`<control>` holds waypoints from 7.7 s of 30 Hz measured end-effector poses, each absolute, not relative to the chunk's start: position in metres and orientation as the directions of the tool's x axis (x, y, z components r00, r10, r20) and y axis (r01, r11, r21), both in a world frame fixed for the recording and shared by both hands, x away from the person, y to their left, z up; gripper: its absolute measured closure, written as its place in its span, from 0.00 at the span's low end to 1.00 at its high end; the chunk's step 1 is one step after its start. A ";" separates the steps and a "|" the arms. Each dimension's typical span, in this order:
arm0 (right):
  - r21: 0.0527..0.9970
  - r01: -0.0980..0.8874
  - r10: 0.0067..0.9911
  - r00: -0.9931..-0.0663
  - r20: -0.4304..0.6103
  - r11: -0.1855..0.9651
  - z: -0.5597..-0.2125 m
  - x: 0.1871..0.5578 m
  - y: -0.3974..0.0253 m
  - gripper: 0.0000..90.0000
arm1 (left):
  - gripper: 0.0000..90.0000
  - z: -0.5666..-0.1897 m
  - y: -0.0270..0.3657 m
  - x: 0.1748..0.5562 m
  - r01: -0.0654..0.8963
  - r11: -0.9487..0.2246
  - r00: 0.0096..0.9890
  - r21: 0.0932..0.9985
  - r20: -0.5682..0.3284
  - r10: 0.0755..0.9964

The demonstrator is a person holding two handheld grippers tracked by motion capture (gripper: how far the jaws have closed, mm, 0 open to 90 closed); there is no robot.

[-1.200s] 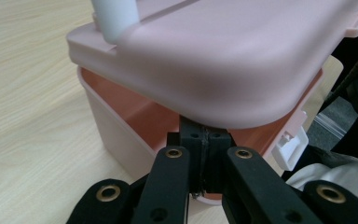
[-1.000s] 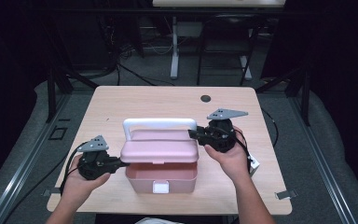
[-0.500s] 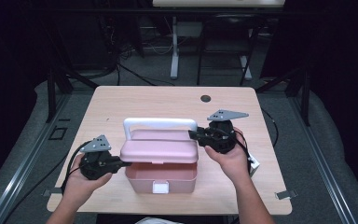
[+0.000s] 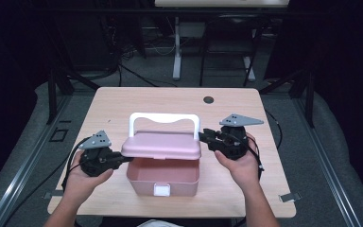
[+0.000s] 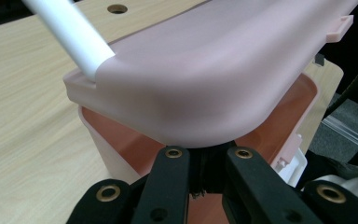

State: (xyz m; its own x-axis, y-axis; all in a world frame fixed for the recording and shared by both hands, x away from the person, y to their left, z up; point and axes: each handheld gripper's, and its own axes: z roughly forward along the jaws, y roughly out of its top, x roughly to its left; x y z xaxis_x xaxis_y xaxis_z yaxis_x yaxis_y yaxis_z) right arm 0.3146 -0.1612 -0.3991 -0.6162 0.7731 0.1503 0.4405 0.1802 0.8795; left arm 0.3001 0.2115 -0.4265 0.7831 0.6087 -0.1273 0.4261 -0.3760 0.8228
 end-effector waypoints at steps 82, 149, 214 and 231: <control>0.764 0.497 0.676 -0.729 0.110 0.412 -0.492 0.278 -0.112 0.94 | 1.00 -0.409 0.209 0.353 0.377 -0.288 0.734 0.880 -0.094 0.673; 0.775 0.484 0.678 -0.729 0.100 0.406 -0.499 0.282 -0.105 0.91 | 0.99 -0.444 0.216 0.378 0.451 -0.279 0.681 0.848 -0.125 0.722; 0.787 0.474 0.679 -0.728 0.098 0.395 -0.501 0.281 -0.106 0.92 | 0.96 -0.477 0.211 0.390 0.522 -0.296 0.670 0.800 -0.170 0.722; 0.816 0.462 0.688 -0.717 0.113 0.348 -0.489 0.277 -0.113 0.86 | 0.93 -0.475 0.210 0.388 0.522 -0.298 0.670 0.799 -0.167 0.724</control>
